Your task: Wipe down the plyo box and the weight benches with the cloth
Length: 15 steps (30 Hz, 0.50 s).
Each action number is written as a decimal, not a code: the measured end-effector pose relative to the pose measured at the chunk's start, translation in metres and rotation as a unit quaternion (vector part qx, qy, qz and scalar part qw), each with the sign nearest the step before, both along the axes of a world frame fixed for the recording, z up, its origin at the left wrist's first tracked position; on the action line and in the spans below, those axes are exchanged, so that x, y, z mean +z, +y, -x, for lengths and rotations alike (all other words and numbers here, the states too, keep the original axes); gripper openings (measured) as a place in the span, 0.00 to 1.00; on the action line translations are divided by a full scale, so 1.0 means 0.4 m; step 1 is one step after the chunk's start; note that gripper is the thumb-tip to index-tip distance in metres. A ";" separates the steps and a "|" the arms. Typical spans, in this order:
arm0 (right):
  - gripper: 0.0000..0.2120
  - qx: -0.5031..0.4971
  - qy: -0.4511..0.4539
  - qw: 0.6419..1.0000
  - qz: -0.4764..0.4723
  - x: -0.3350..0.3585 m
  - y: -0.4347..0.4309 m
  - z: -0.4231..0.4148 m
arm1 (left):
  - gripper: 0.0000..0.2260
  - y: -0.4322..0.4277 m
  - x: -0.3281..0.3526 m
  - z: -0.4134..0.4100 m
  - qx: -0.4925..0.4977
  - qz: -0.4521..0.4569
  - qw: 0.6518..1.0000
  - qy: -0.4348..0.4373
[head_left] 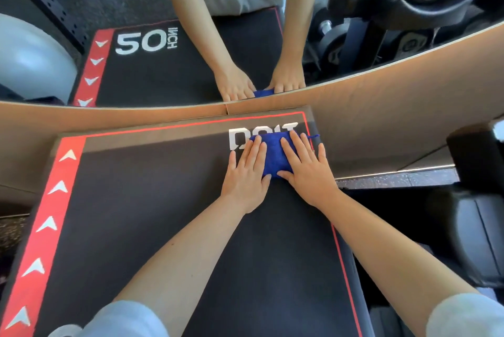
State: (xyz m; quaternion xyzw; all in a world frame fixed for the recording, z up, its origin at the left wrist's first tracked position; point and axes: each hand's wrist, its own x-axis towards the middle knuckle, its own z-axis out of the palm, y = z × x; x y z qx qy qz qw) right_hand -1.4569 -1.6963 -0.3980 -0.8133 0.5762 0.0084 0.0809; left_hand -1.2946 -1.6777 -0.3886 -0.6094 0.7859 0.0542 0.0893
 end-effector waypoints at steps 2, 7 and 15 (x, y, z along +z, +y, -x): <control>0.33 -0.008 0.014 1.000 -0.007 0.000 -0.025 -0.003 | 0.29 -0.029 -0.002 -0.003 -0.004 0.005 1.000 0.003; 0.33 -0.020 0.017 1.000 -0.002 0.002 -0.062 -0.011 | 0.29 -0.072 -0.003 -0.009 -0.014 0.002 1.000 0.000; 0.33 -0.032 0.015 0.999 -0.021 0.008 -0.058 -0.017 | 0.29 -0.073 0.001 -0.002 -0.006 -0.001 1.000 0.010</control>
